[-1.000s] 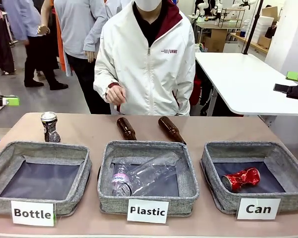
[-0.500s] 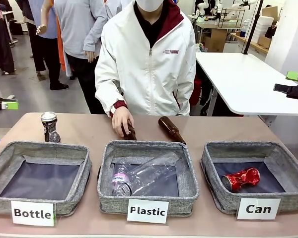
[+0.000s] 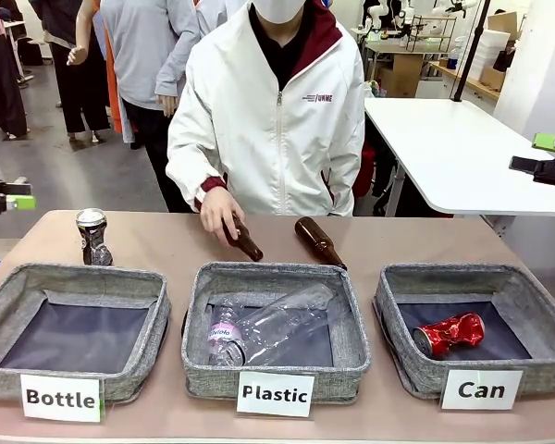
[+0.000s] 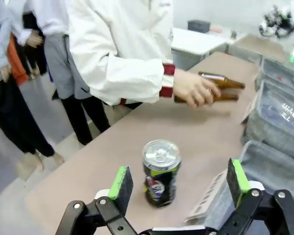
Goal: Sort the can waste into the basket.
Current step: Pick up the can waste from the table and place it in the right Fabric basket.
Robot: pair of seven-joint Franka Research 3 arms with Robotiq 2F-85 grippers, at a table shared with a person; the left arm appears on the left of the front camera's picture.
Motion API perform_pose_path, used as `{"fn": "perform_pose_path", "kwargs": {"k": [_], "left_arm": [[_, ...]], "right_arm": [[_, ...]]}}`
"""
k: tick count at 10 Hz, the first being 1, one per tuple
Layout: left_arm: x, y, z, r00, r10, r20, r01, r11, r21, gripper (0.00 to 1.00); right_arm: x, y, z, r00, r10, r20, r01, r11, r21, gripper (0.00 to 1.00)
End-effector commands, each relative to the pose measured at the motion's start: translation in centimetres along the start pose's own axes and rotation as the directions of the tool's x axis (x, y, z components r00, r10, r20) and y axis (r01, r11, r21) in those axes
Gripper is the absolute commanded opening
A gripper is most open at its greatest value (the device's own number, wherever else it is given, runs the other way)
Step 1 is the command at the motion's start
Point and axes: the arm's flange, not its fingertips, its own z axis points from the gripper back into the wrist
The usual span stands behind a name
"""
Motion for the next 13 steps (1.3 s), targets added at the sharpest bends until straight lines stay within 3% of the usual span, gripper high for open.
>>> {"fn": "perform_pose_path", "kwargs": {"k": [1,3,4,5,7,9,11,13], "left_arm": [[-2.4,2.2,-1.1,0.975,-0.194,-0.108,0.193,0.981,-0.022,1.0],[-4.7,4.2,-2.5,0.953,-0.226,-0.203,0.204,0.971,-0.123,1.0],[-3.4,5.5,-0.2,0.982,-0.124,-0.144,0.111,0.989,-0.099,1.0],[-0.4,6.8,6.6,0.998,-0.011,-0.064,0.005,0.996,-0.093,1.0],[4.3,6.2,20.1,0.996,0.023,0.086,-0.022,1.0,-0.015,1.0],[4.6,3.5,28.5,0.971,0.008,0.24,-0.021,0.999,0.051,1.0],[3.2,2.2,31.9,0.951,0.003,0.308,-0.044,0.991,0.127,1.0],[2.3,1.1,32.7,0.948,-0.005,0.318,-0.048,0.986,0.161,1.0]], "right_arm": [[0.5,0.5,0.2,1.0,-0.016,-0.018,0.016,1.0,-0.002,1.0],[0.5,0.5,0.2,1.0,-0.016,-0.018,0.016,1.0,-0.002,1.0],[0.5,0.5,0.2,1.0,-0.016,-0.018,0.016,1.0,-0.002,1.0],[0.5,0.5,0.2,1.0,-0.016,-0.018,0.016,1.0,-0.002,1.0],[0.5,0.5,0.2,1.0,-0.016,-0.018,0.016,1.0,-0.002,1.0],[0.5,0.5,0.2,1.0,-0.016,-0.018,0.016,1.0,-0.002,1.0],[0.5,0.5,0.2,1.0,-0.016,-0.018,0.016,1.0,-0.002,1.0],[0.5,0.5,0.2,1.0,-0.016,-0.018,0.016,1.0,-0.002,1.0]]}}
